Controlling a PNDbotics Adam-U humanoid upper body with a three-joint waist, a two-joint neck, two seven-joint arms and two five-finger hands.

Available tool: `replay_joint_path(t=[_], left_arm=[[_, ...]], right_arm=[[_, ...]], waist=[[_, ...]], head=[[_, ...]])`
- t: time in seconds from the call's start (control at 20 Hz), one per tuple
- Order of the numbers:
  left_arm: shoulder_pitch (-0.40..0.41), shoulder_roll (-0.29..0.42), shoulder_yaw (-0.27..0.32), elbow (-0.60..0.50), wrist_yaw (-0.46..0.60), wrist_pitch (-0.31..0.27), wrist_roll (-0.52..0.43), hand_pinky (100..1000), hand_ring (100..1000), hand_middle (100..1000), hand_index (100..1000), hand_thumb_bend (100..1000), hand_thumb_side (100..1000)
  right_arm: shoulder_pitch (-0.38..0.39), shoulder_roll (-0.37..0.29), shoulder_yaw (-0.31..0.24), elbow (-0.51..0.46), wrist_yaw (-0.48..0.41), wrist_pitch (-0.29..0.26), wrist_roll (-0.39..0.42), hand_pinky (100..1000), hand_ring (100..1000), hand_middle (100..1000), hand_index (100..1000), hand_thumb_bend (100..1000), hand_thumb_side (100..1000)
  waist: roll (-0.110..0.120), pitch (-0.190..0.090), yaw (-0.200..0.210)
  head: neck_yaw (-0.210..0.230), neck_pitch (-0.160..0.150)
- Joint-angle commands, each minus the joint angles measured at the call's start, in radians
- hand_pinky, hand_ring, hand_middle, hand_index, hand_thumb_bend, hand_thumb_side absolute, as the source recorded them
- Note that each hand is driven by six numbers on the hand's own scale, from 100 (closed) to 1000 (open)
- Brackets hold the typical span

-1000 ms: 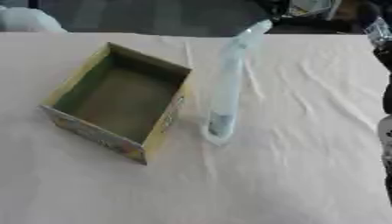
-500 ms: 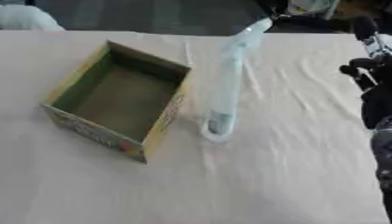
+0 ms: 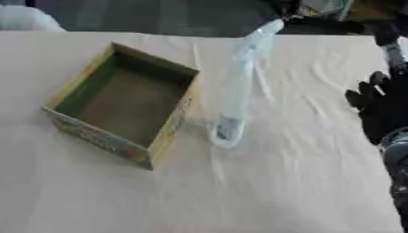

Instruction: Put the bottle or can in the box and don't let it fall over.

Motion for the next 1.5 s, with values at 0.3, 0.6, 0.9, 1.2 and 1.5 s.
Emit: replay_joint_path(t=[0.3,0.6,0.9,1.2,1.5], left_arm=[[-0.002,0.034,0.003,-0.021,-0.006,0.003,-0.002,1000,981,1000,891,165,818],[-0.003,0.036,0.003,-0.021,-0.005,0.002,-0.002,1000,980,1000,890,166,816],[-0.003,0.039,0.002,-0.021,-0.005,0.002,-0.002,1000,979,1000,890,166,816],[-0.007,0.039,0.000,-0.021,-0.004,0.003,-0.005,1000,979,1000,890,166,816],[-0.011,0.037,-0.002,-0.021,-0.003,0.003,-0.007,1000,979,1000,890,165,816]], right_arm=[[-0.009,-0.010,0.031,-0.022,-0.205,-0.095,0.001,100,100,100,933,499,448],[-0.014,0.013,0.052,-0.022,-0.309,-0.146,0.002,100,100,100,918,423,536],[-0.022,0.045,0.082,-0.022,-0.359,-0.142,0.001,100,100,100,917,369,601],[-0.040,0.089,0.109,-0.022,-0.386,-0.126,0.000,100,100,100,921,341,643],[-0.054,0.131,0.139,-0.022,-0.412,-0.101,0.008,100,100,100,918,324,693]], waist=[[-0.001,-0.025,0.000],[-0.005,-0.027,0.000],[-0.009,-0.029,0.000],[-0.009,-0.028,0.002],[-0.006,-0.024,0.005]], head=[[0.003,0.001],[0.003,0.001],[0.000,0.002],[-0.008,-0.002],[-0.010,0.001]])
